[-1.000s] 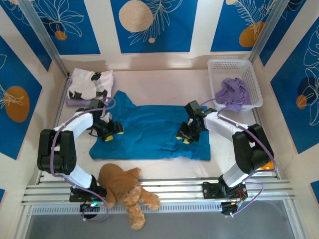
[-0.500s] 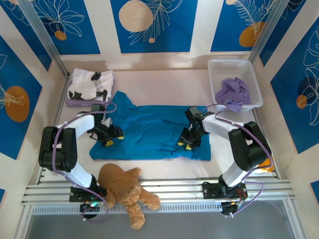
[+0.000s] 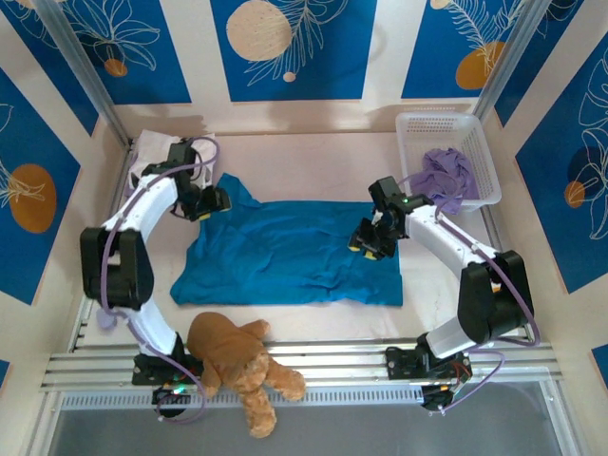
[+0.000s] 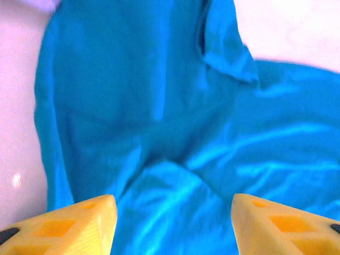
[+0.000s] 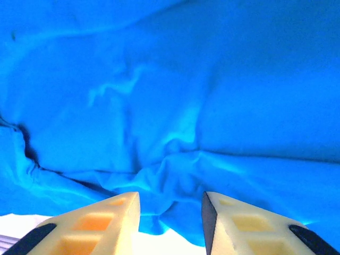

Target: Fold and stack the t-shirts

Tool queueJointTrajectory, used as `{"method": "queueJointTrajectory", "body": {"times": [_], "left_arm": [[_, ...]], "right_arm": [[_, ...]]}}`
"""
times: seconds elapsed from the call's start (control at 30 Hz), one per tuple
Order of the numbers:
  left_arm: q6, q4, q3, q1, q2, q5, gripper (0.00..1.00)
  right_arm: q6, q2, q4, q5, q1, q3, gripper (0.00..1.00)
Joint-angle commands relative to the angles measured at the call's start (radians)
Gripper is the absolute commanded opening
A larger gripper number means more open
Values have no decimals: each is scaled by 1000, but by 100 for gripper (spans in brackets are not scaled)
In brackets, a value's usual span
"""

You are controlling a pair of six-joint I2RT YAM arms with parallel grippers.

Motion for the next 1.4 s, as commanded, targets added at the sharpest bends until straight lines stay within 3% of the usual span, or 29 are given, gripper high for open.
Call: {"method": "queueJointTrajectory", "body": {"times": [0.0,0.53,0.73,1.0,1.17,1.3,1.37], "left_arm": [[40,-48,120,-3,121,-71,59],[157,-142,749,-66,593,-244,54],[167,-200,892,-75,713,-280,53],[158,-233,920,-76,789,-294,50],[149,-252,921,-76,818,-272,32],[137,-240,920,-77,796,-228,3],[133,-230,920,-76,774,-213,0]], "right_arm": [[-76,55,-63,16,-40,58,38],[-183,304,-137,21,-114,328,37],[-206,336,-177,41,-146,391,37],[-240,333,-195,47,-190,410,37],[-253,326,-201,72,-220,411,37],[-274,340,-201,124,-224,431,37],[-289,353,-199,141,-223,447,37]]}}
